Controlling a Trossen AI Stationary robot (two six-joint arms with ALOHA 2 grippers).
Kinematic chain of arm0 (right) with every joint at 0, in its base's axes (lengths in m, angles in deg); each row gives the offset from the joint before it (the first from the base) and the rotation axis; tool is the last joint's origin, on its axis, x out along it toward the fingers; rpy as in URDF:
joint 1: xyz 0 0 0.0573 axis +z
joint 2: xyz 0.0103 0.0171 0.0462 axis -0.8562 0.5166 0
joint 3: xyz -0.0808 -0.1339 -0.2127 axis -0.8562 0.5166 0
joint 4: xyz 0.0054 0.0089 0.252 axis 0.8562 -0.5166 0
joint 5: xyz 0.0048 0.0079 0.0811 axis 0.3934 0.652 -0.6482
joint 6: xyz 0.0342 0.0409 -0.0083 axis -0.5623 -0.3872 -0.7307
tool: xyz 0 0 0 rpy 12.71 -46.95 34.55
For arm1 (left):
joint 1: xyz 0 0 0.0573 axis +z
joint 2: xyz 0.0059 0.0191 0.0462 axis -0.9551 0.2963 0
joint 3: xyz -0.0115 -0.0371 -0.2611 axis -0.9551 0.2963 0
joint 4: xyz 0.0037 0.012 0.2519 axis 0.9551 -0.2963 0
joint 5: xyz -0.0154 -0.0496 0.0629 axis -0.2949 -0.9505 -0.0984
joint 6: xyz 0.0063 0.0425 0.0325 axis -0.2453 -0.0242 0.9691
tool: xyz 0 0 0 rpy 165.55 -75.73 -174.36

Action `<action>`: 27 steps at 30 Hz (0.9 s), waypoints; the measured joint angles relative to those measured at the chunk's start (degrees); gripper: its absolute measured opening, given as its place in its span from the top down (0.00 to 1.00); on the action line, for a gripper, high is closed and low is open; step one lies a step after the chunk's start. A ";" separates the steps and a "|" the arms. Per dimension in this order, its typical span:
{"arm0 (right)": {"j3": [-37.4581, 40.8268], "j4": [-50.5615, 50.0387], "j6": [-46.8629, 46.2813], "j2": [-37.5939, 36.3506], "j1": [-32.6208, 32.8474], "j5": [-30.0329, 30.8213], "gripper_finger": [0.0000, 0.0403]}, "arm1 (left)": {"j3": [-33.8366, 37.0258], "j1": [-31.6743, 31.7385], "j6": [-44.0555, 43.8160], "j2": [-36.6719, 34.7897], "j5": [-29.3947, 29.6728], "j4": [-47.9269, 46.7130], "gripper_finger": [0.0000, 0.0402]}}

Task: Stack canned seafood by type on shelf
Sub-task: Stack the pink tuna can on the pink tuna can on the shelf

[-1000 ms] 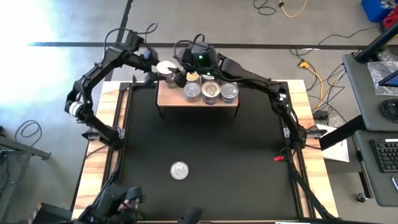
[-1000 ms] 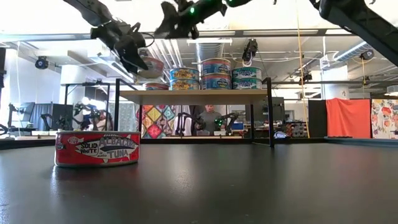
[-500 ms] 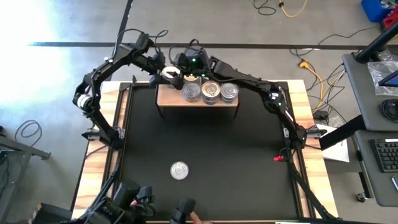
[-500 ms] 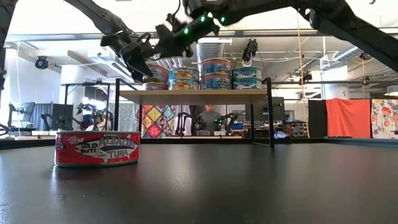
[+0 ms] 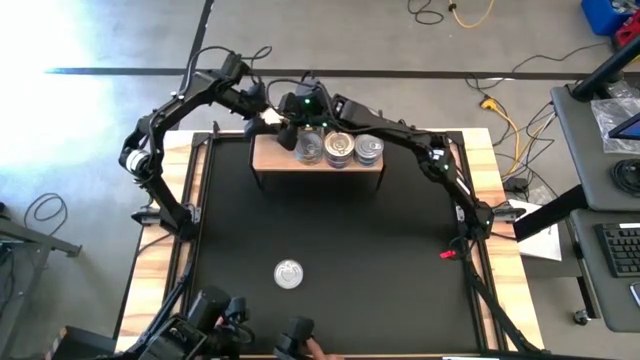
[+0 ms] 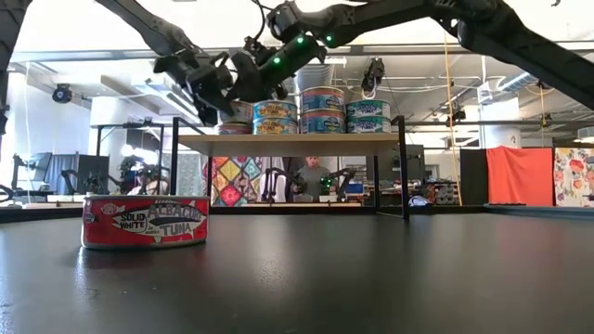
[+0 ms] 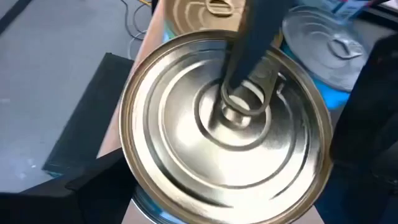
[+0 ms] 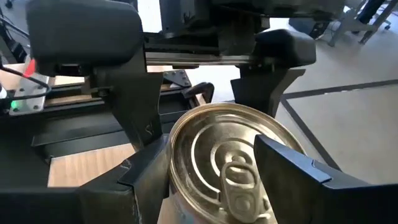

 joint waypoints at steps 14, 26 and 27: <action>0.03 -1.24 -0.11 0.09 -0.18 -0.01 0.45 | -0.91 -0.10 -3.43 -0.71 2.12 -2.73 0.01; 0.19 1.52 -0.33 0.03 -0.26 0.72 0.43 | -3.61 -0.10 -4.15 -1.17 6.73 -7.98 0.01; 0.19 1.55 -0.34 0.01 -0.28 0.71 0.43 | -3.74 -0.10 -4.18 -1.24 6.86 -7.96 0.01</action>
